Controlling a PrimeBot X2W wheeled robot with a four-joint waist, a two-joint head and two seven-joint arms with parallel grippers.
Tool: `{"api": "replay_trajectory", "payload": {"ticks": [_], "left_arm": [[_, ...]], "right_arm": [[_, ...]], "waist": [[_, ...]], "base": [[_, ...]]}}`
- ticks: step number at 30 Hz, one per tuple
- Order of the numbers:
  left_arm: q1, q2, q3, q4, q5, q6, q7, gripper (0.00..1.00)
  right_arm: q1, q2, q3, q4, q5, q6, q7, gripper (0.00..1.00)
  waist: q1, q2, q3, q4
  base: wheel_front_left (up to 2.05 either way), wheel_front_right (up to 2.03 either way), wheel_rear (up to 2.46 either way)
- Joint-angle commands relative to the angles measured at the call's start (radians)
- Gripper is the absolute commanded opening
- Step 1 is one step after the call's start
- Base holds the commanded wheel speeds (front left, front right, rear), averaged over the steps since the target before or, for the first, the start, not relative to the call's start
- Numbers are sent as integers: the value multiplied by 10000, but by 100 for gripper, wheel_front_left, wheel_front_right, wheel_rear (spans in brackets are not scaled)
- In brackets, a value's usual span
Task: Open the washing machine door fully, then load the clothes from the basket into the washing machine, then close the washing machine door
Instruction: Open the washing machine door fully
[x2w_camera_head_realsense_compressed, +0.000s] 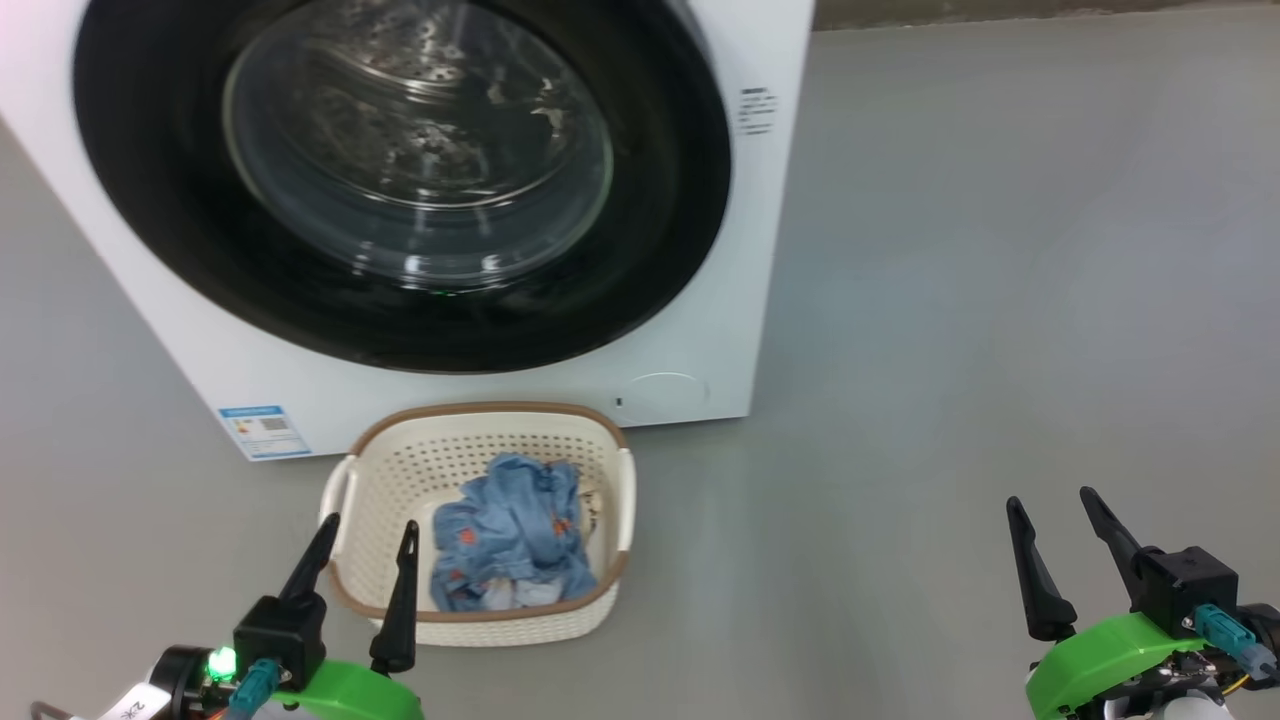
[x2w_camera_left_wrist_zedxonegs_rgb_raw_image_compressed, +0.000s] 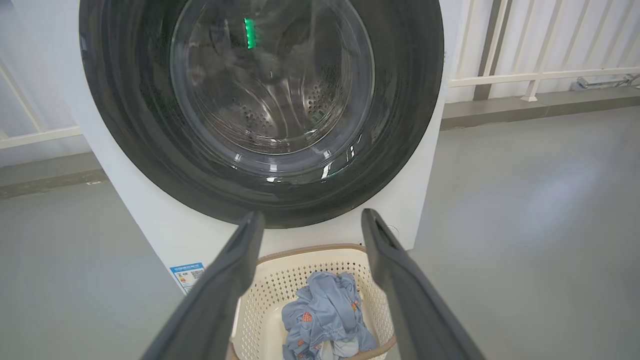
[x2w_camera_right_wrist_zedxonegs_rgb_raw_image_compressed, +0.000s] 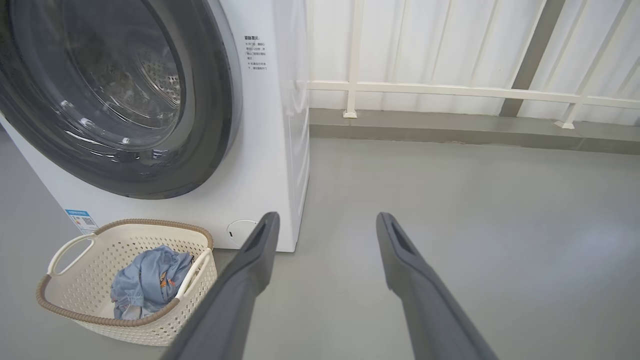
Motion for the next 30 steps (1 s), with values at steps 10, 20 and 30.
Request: {"api": "replay_trajectory", "payload": {"ticks": [10, 20, 30], "left_arm": [[-462, 90, 412, -479, 97, 22, -95, 100], [-416, 93, 448, -404, 139, 1, -95, 100], [-402, 73, 476, -352, 140, 4, -95, 100]], "right_arm": [[-362, -152, 249, -241, 95, -13, -120, 100], [-357, -127, 221, -255, 113, -13, -120, 100], [-320, -123, 235, -272, 124, -13, -120, 100]], "waist": [[0, 0, 80, -4], [0, 0, 66, -15], [0, 0, 8, -16]], "base": [[101, 101, -202], [26, 26, -52], [0, 0, 0]]}}
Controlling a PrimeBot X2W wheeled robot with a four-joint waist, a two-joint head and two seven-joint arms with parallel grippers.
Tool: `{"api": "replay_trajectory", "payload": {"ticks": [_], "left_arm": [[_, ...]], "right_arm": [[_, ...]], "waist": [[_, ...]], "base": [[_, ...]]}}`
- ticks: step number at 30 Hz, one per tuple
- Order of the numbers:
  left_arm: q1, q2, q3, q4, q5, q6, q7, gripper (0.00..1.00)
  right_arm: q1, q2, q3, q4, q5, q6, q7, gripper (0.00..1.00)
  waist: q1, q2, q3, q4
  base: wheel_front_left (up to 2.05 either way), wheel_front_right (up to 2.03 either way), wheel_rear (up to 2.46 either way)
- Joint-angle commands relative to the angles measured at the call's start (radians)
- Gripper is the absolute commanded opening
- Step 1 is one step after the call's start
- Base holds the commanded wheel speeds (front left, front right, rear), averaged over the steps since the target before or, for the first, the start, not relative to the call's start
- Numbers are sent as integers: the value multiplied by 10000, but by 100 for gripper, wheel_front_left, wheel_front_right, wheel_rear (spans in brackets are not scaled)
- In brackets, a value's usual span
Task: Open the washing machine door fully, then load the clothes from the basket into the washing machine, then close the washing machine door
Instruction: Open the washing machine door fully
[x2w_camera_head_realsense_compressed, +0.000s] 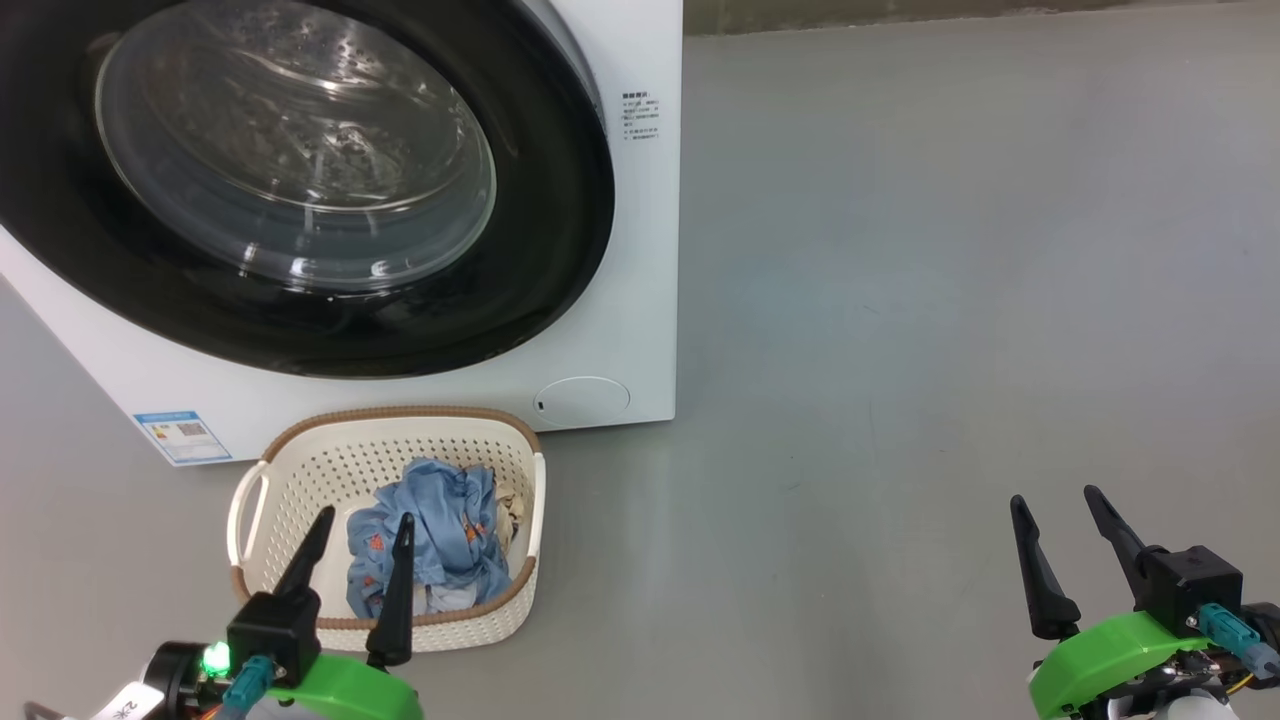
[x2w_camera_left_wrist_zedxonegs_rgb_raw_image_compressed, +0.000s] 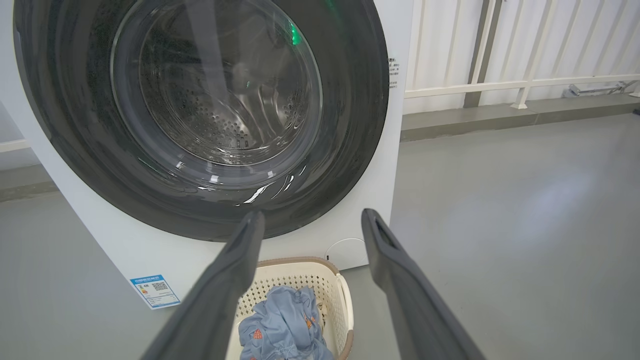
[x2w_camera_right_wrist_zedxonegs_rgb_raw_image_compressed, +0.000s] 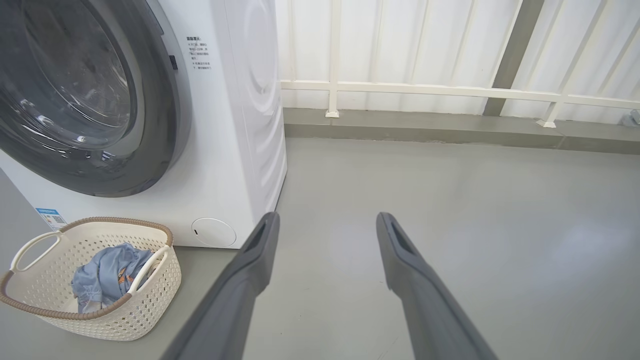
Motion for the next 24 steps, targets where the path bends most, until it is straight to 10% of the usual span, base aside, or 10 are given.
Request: {"api": "replay_trajectory", "payload": {"ticks": [1, 11, 13, 24], "left_arm": [[-380, 123, 353, -190, 130, 3, -95, 100], [-368, 104, 373, -137, 123, 4, -95, 100], [-352, 101, 371, -158, 133, 10, -95, 100], [-304, 84, 387, -275, 140, 22, -95, 100]], "right_arm": [[-306, -81, 256, -261, 93, -13, -120, 100], [-277, -87, 252, -334, 132, -13, -120, 100], [-263, -77, 288, -322, 232, -13, -120, 0], [-320, -201, 490, -74, 772, -13, -120, 0]], "waist": [[-1, 0, -21, 5], [-1, 0, -28, 22], [-1, 0, -32, 24], [-1, 0, 23, 28]], "base": [[0, 0, 0], [0, 0, 0], [0, 0, 0], [0, 0, 0]]}}
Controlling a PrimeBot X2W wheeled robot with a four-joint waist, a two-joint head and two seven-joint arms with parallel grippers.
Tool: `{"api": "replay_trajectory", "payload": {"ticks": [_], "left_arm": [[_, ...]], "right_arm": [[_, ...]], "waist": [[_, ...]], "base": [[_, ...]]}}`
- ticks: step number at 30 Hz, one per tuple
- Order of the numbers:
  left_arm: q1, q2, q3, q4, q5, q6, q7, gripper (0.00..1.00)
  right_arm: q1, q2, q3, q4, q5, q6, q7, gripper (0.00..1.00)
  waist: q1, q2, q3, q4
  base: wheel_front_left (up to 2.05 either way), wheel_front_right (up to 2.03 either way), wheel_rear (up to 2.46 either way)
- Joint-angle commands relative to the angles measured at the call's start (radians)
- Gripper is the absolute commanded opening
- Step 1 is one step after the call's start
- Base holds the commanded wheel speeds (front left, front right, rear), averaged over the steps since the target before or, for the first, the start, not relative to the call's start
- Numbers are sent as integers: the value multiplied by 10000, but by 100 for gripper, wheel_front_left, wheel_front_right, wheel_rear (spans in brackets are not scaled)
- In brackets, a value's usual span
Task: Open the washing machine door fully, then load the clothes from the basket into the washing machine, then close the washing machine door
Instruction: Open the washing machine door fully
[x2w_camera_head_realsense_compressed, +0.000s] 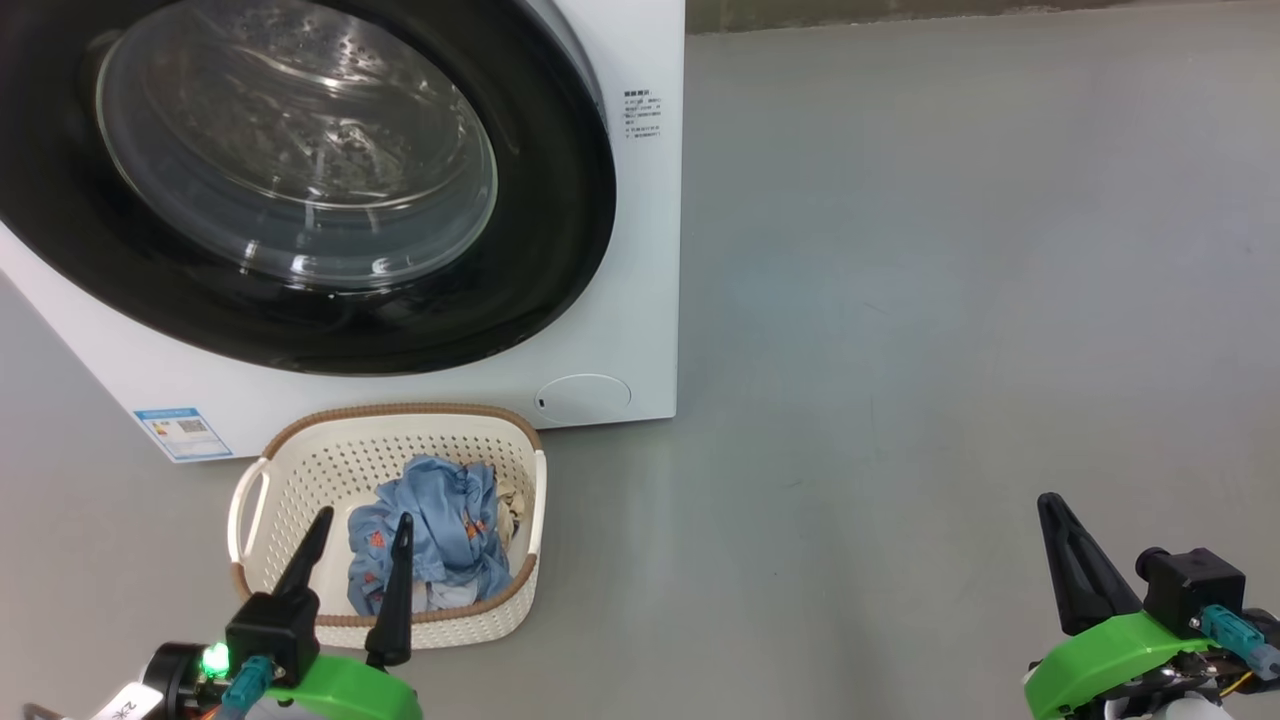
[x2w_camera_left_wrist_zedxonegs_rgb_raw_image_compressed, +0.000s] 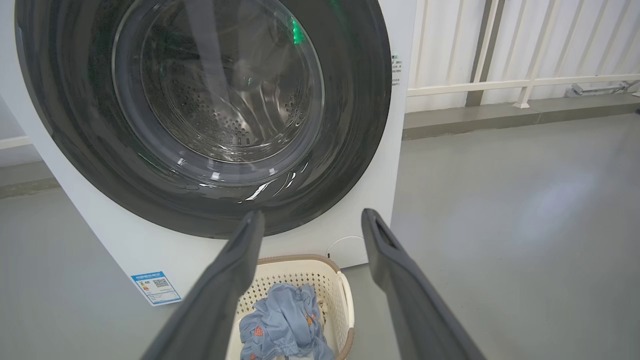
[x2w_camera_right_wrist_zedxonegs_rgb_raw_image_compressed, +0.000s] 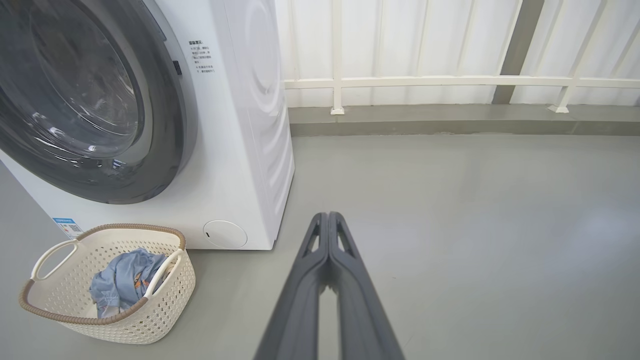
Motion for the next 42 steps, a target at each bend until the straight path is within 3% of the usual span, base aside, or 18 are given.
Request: {"api": "replay_trajectory", "payload": {"ticks": [1, 10, 16, 25, 34, 42], "left_arm": [[-311, 104, 342, -302, 142, 22, -95, 100], [-451, 86, 284, -482, 146, 58, -95, 100], [-727, 73, 182, -689, 167, 126, -95, 100], [-1250, 56, -64, -1019, 161, 316, -95, 100], [-1638, 48, -395, -1228, 4, 520, -95, 100], [-2211, 47, -887, -1475, -274, 804, -95, 100]], "right_arm": [[-330, -135, 254, -188, 105, -11, -120, 0], [-814, -222, 411, 257, 1917, -11, -120, 0], [-1660, -356, 725, 691, 5376, -11, 304, 0], [-3436, -842, 694, 981, 10619, -11, 2398, 0], [-4989, -978, 397, 1523, 13199, -11, 4186, 0], [-6707, -937, 614, 1824, 14329, -11, 5894, 0]], "waist": [[0, 0, 16, 3], [0, 0, 354, 56], [0, 0, 902, 163], [0, 0, 1950, 452], [0, 0, 2701, 774], [0, 0, 3533, 1082]], "base": [[0, 0, 0], [0, 0, 0], [0, 0, 0], [0, 0, 0], [0, 0, 0], [0, 0, 0]]}}
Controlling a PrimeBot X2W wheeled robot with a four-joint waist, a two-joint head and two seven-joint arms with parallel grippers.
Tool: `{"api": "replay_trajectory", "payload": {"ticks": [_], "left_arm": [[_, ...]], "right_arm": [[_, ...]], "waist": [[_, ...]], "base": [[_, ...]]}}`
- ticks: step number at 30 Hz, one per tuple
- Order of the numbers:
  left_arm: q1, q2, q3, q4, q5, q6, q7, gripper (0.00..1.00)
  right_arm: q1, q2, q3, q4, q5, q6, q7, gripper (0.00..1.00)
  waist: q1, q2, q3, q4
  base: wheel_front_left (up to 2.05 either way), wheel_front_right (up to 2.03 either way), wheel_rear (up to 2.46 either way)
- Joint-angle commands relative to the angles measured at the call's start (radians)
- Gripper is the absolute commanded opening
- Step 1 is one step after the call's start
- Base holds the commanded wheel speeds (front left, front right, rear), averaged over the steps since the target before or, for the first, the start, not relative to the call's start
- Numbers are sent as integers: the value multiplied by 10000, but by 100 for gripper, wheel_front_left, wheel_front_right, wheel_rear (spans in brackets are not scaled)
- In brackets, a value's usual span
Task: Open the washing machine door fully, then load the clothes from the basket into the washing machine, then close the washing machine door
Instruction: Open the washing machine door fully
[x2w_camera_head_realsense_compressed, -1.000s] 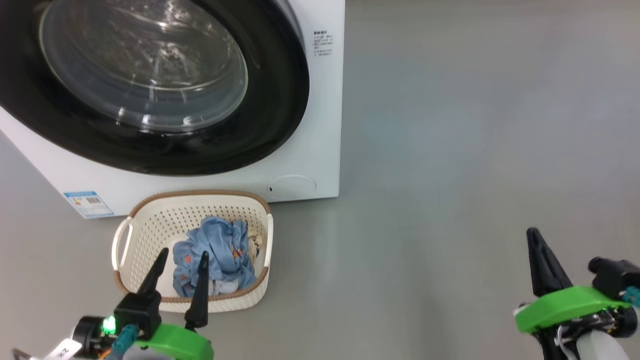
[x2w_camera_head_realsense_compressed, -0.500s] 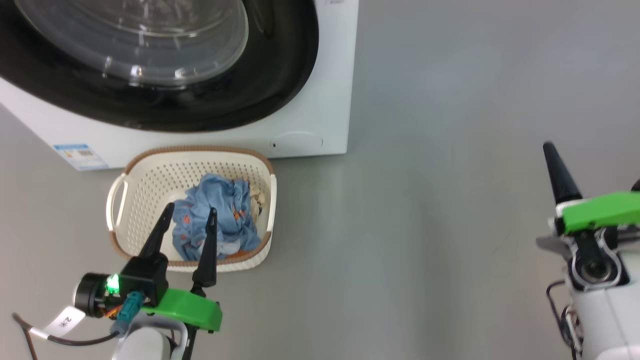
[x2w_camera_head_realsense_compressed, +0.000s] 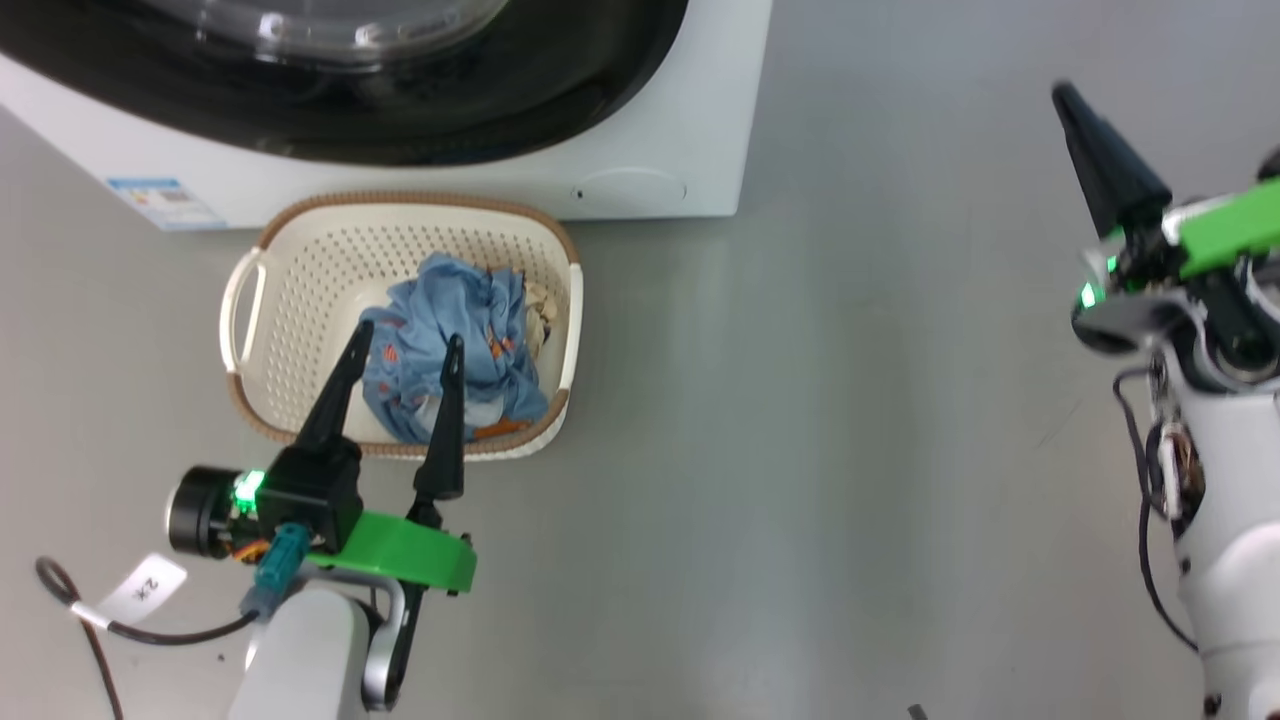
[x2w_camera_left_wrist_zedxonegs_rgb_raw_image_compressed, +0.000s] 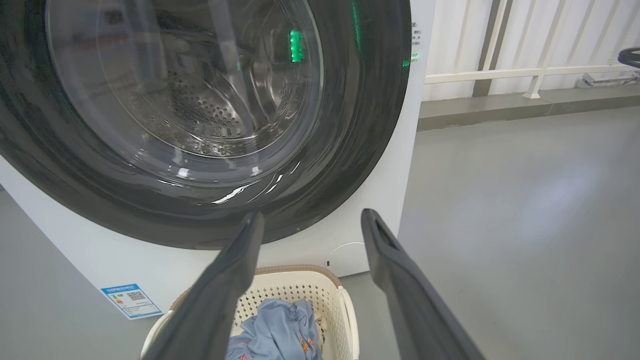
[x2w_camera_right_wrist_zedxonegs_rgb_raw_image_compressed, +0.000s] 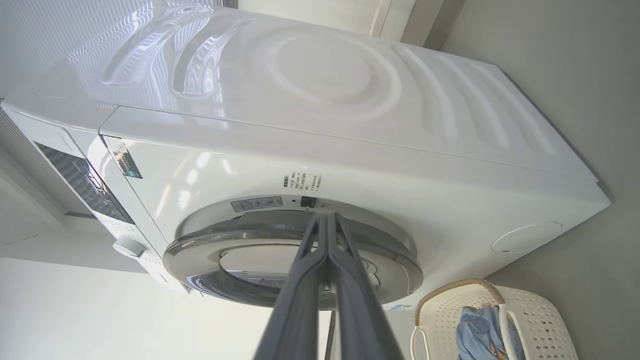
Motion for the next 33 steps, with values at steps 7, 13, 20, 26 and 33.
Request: {"api": "replay_trajectory", "payload": {"ticks": [7, 13, 20, 26, 33], "left_arm": [[-564, 171, -80, -487, -217, 325, -92, 100], [-748, 170, -307, -588, -355, 453, -92, 100], [-993, 170, -716, -760, -580, 620, -92, 100], [-1145, 170, -1094, -832, -784, 776, -92, 100], [-1217, 170, -1449, -942, -965, 917, -92, 100]], "right_arm": [[-1585, 222, 488, 67, 472, -11, 1022, 0], [-2751, 486, 574, 444, 758, -11, 1476, 0], [-4270, 668, 786, 1136, 691, -11, 1652, 0], [-5370, 689, 903, 1977, 603, -11, 1745, 0], [-6479, 594, 1064, 2951, 359, -11, 1744, 0]], "waist": [[-2, -1, 868, 518], [-2, -1, 1192, 795], [-2, -1, 1594, 1194], [-2, -1, 1810, 1601], [-2, -1, 2048, 2027]], "base": [[0, 0, 0], [0, 0, 0], [0, 0, 0], [0, 0, 0], [0, 0, 0]]}}
